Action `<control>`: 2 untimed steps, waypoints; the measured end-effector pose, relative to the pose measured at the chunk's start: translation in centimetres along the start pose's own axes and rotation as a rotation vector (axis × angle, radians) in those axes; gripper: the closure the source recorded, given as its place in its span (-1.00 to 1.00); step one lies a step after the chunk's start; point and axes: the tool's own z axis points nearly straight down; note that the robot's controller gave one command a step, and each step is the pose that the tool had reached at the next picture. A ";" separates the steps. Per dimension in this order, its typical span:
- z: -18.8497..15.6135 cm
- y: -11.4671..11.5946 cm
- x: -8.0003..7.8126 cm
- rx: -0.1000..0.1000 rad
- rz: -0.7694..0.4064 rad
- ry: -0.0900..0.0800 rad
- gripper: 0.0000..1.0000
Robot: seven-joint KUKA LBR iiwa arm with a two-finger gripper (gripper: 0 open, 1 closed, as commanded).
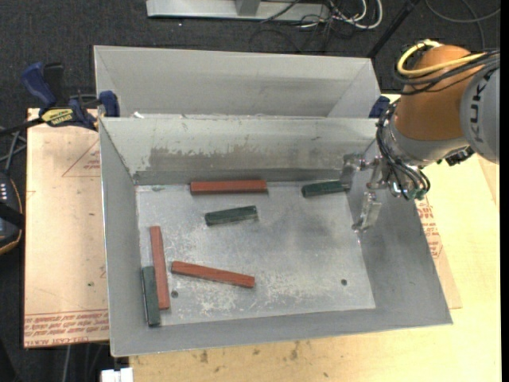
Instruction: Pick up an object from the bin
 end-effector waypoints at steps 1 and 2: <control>-0.5 0.0 -0.2 0.001 -0.002 -0.008 -1.00; 2.3 1.0 -1.5 0.004 -0.072 -0.015 -1.00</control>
Offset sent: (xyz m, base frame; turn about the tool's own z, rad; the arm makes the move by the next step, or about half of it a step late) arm 0.0296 0.0281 -0.0779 -0.1866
